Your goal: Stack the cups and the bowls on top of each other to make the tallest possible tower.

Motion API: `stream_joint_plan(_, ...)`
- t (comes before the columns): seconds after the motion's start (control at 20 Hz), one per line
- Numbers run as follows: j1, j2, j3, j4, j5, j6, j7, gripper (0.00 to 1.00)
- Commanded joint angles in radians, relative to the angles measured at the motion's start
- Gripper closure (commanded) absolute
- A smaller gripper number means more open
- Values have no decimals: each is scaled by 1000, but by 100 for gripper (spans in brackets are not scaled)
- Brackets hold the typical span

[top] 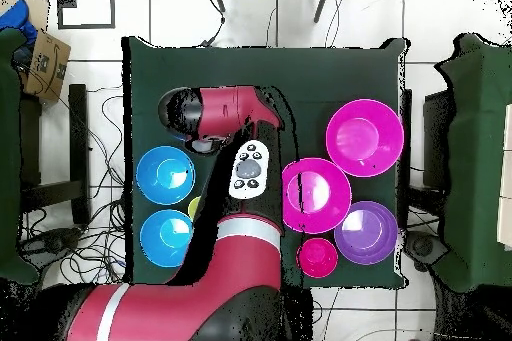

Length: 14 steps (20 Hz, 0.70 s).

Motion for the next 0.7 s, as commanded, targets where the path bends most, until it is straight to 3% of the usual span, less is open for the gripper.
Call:
stream_joint_plan(0.05, 17, 82, 48, 85, -73, -99, 48, 100)
stream_joint_plan(0.7, 14, 74, 48, 124, -69, -170, 55, 100)
